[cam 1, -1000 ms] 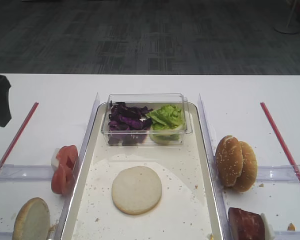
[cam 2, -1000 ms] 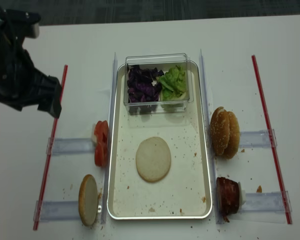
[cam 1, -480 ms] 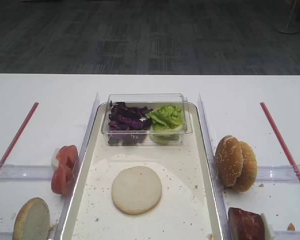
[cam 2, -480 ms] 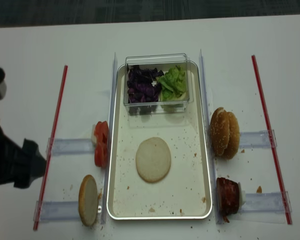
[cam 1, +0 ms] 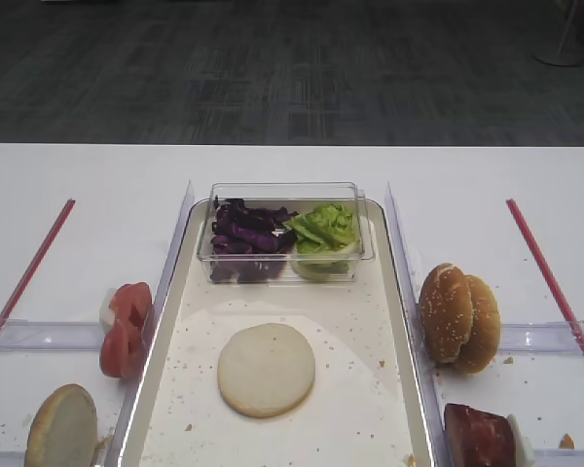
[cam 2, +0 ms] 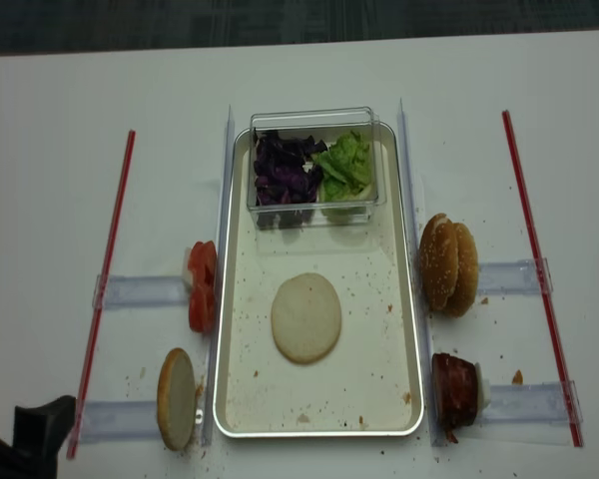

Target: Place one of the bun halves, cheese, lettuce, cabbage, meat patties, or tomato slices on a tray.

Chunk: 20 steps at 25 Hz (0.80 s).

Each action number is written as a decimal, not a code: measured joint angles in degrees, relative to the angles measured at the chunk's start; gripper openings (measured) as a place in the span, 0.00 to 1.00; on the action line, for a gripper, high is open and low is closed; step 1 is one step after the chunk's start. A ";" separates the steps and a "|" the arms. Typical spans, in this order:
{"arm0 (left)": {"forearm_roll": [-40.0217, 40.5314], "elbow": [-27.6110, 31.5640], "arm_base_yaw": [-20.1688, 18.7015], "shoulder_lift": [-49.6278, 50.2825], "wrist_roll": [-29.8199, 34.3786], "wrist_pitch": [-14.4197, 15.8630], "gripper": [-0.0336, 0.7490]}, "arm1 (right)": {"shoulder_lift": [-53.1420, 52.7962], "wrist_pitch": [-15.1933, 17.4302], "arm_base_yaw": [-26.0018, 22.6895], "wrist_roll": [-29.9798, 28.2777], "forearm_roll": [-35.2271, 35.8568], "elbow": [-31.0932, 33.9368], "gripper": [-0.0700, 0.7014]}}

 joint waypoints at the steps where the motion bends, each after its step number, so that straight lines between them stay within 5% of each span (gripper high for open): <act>1: 0.00 0.62 0.00 -1.94 0.00 -0.07 0.81 | 0.00 0.00 0.00 0.00 0.00 0.00 0.64; 20: 0.00 4.28 0.00 -20.93 -1.38 1.34 0.81 | 0.00 0.00 0.00 0.10 0.00 0.00 0.64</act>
